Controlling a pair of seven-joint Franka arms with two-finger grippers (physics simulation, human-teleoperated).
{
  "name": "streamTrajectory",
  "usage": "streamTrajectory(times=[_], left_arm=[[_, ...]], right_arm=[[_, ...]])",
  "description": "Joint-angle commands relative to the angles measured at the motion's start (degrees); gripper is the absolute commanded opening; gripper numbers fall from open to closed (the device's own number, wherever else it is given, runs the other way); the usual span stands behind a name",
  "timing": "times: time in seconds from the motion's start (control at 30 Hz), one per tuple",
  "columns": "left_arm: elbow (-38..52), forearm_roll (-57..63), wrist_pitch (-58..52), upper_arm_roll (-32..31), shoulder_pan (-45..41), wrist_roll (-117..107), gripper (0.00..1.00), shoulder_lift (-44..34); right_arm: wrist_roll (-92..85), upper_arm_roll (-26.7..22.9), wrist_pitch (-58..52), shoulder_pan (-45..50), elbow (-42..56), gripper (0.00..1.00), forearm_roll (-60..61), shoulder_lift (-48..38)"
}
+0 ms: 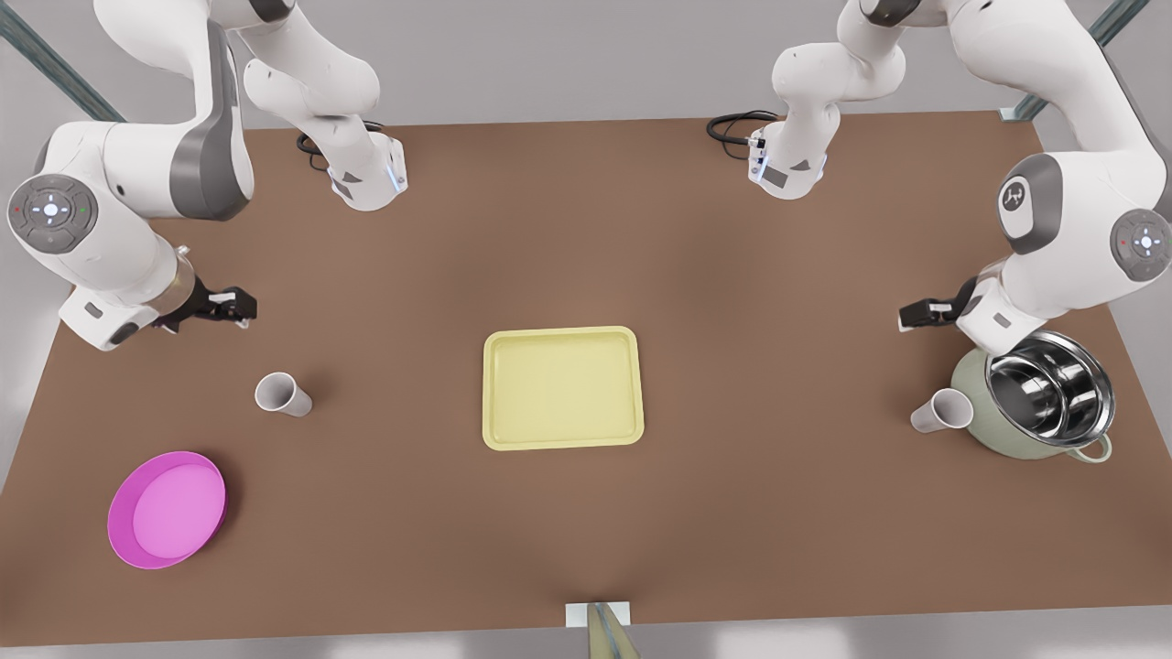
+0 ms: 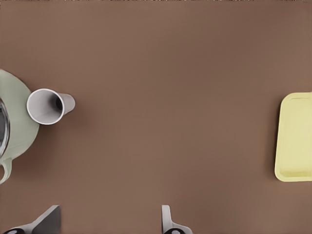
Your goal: Use both arms to respectively pick up the white IKEA cups from the middle-left and middle-right positions, then place the white IKEA cups onto the middle-middle tray, ensuring that the cups remain upright and do not tip over
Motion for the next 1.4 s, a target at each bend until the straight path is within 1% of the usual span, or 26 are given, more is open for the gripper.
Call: streamTrajectory(times=[0.0, 0.03, 0.07, 0.1, 0.13, 0.2, 0.23, 0.3, 0.37, 0.4, 0.43, 0.5, 0.53, 0.6, 0.73, 0.83, 0.97, 1.17, 1.2, 1.23, 1.27, 1.3, 1.33, 1.37], left_arm=[[0.0, -0.1, 1.8, 0.1, 0.1, 0.0, 1.0, 0.0], [0.1, 0.2, 1.8, 0.1, 0.1, 0.0, 1.0, 0.8], [2.2, 0.4, 3.6, 0.3, 0.5, 0.1, 1.0, 6.2], [3.3, 0.9, 9.8, 0.5, 0.7, 0.2, 1.0, 10.6], [3.2, 0.9, 13.3, 0.6, 1.9, 0.6, 1.0, 13.5], [2.7, 0.9, 18.9, 1.2, 3.0, 3.5, 1.0, 16.7], [-0.1, 1.3, 22.4, 1.9, 3.1, 3.5, 1.0, 17.2], [-2.1, 1.4, 27.3, 2.1, 3.2, 3.5, 1.0, 18.3], [-2.0, 1.5, 30.8, 2.1, 3.4, 3.6, 1.0, 19.1], [-2.0, 1.5, 31.2, 2.1, 3.5, 3.6, 1.0, 19.3], [-2.0, 1.6, 31.6, 2.1, 4.3, 3.6, 1.0, 19.9], [-1.6, 4.1, 32.7, 2.1, 5.5, 3.5, 1.0, 22.5], [-1.6, 4.0, 35.5, 2.1, 6.0, 3.5, 1.0, 23.2], [-1.5, 4.0, 37.1, 2.1, 6.3, 3.5, 1.0, 24.4], [-1.7, 3.9, 37.7, 2.1, 7.8, 3.5, 1.0, 24.9], [-6.8, 3.9, 36.1, 2.1, 8.4, 3.4, 1.0, 22.5], [-8.6, 3.9, 36.0, 2.1, 8.0, 3.3, 1.0, 22.7], [-8.6, 3.9, 36.2, 2.1, 8.5, 3.4, 1.0, 24.3], [-8.6, 3.8, 36.2, 2.1, 8.6, 3.4, 1.0, 24.3], [-8.6, 3.8, 36.1, 2.1, 8.6, 3.4, 1.0, 24.8], [-8.6, 3.8, 36.2, 2.1, 8.8, 3.3, 1.0, 25.0], [-8.6, 3.8, 36.8, 2.1, 8.9, 3.2, 1.0, 25.5], [-8.4, 3.9, 37.2, 2.1, 8.9, 3.4, 0.83, 25.6], [-8.4, 3.9, 39.6, 2.1, 8.9, 3.4, 0.66, 26.1]], right_arm=[[-0.5, -0.6, 3.2, -0.2, -0.4, 1.0, 1.9, -0.1], [-0.5, -1.4, 3.3, -0.2, -0.7, 1.0, 2.0, 0.4], [-0.4, -1.7, 3.4, -0.3, -0.5, 1.0, 2.2, 3.2], [-0.4, -2.9, 4.0, -0.4, 0.7, 1.0, 2.2, 8.7], [-0.4, -4.2, 4.5, -0.6, 3.2, 1.0, 2.4, 13.2], [-0.4, -4.2, 10.8, -3.2, 3.1, 1.0, 3.2, 19.5], [-0.4, -4.2, 13.6, -3.6, 3.0, 1.0, 3.6, 21.6], [-0.4, -4.1, 15.1, -4.2, 2.2, 1.0, 4.1, 22.9], [-0.5, -4.0, 18.9, -5.1, -1.0, 1.0, 4.1, 22.5], [-2.2, -3.6, 22.3, -6.9, -4.3, 1.0, 4.3, 21.5], [-4.3, -3.6, 25.2, -7.8, -8.1, 1.0, 5.1, 19.9], [-7.1, -3.6, 34.7, -9.2, -18.3, 1.0, 6.1, 15.3], [-7.1, -3.6, 36.0, -9.3, -19.4, 1.0, 6.2, 15.5], [-8.1, -3.6, 40.1, -10.1, -22.9, 1.0, 6.3, 15.2], [-8.3, -3.6, 41.6, -10.9, -23.1, 1.0, 6.4, 17.5], [-8.4, -3.6, 41.5, -11.8, -25.3, 1.0, 6.4, 17.7], [-9.0, -3.6, 42.6, -13.0, -28.7, 1.0, 6.4, 17.7], [-11.3, -3.6, 42.8, -13.7, -29.3, 1.0, 8.4, 18.7], [-11.3, -3.6, 42.8, -13.7, -29.3, 0.92, 8.4, 18.7], [-11.9, -3.6, 42.7, -13.7, -29.3, 0.74, 8.4, 19.3], [-12.0, -3.6, 42.7, -13.7, -29.0, 0.6, 8.5, 20.0], [-12.0, -3.6, 42.7, -13.7, -28.8, 0.53, 8.5, 20.4], [-12.0, -3.6, 42.7, -13.7, -28.8, 0.48, 8.5, 20.4], [-12.0, -3.6, 42.2, -13.7, -28.5, 0.4, 8.5, 20.3]])
